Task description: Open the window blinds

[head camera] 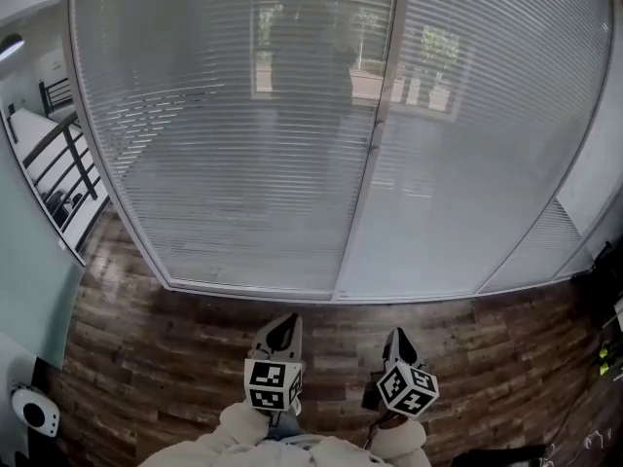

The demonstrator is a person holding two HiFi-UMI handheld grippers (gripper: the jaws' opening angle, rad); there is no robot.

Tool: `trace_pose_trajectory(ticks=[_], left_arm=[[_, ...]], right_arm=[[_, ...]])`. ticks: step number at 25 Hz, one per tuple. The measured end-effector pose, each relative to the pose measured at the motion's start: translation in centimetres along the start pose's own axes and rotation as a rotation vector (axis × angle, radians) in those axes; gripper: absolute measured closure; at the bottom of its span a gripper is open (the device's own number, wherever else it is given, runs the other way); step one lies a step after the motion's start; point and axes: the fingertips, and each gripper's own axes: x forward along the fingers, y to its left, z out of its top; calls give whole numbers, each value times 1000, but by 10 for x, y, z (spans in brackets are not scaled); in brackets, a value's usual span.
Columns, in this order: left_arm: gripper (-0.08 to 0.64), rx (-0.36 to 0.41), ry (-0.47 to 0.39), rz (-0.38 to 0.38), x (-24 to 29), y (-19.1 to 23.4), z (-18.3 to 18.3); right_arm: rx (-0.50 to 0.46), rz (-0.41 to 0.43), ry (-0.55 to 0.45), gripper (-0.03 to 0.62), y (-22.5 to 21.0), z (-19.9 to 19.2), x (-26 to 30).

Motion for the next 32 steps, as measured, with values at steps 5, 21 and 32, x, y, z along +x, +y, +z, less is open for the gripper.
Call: trace_pose_trajectory(ticks=[5,21,32], left_arm=[[558,14,-38,5,76,44,38],[558,46,-63,17,267,159,92],[558,69,-69,36,321,160,125]], right_arm=[[-11,19,-33,578,20,39,88],[3,78,-99,578,65,103,311],[71,202,-238,577,80,259,409]])
